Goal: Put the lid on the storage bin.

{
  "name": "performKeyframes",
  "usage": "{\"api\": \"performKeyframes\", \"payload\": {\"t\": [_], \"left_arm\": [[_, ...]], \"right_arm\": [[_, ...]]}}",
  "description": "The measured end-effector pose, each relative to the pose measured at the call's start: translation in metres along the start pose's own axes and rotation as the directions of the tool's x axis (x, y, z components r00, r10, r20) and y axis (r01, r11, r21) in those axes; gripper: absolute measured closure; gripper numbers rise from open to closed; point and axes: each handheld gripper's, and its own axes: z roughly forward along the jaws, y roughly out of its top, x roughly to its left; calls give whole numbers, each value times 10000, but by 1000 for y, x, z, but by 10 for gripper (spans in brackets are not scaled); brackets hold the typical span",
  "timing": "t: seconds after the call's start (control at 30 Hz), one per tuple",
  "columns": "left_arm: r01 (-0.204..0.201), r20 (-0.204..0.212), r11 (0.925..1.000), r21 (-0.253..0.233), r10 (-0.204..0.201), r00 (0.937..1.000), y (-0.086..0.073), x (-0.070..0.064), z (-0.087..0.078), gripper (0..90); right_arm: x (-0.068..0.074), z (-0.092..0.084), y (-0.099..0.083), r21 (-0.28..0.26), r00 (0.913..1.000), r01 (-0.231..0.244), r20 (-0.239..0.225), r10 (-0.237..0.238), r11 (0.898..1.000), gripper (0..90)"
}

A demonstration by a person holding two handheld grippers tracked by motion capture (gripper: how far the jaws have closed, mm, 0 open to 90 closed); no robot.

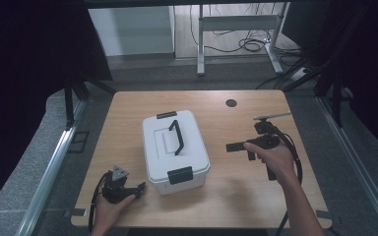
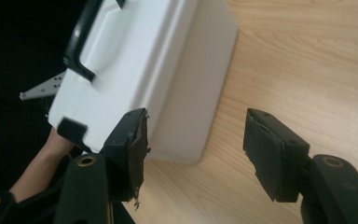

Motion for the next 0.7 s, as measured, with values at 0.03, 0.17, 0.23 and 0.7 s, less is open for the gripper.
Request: {"api": "performKeyframes", "payload": {"t": [0.03, 0.17, 0.23, 0.7], "left_arm": [[15, -3, 10000, -15, -15, 10000, 0, 0, 0, 114], [47, 9, 10000, -15, -47, 10000, 0, 0, 0, 113], [41, 10, 10000, -10, -41, 10000, 0, 0, 0, 113], [41, 5, 10000, -13, -41, 10000, 0, 0, 0, 113]], "right_arm": [[-4, -1, -5, -55, 10000, -28, -50, 28, 10000, 400], [-21, -8, -23, -462, 10000, -45, -60, 42, 9989, 390], [-28, -9, -32, -671, 10000, 1, -6, -2, 9977, 374], [-69, -9, -71, -1251, 9987, -474, 134, 495, 9910, 354]]}}
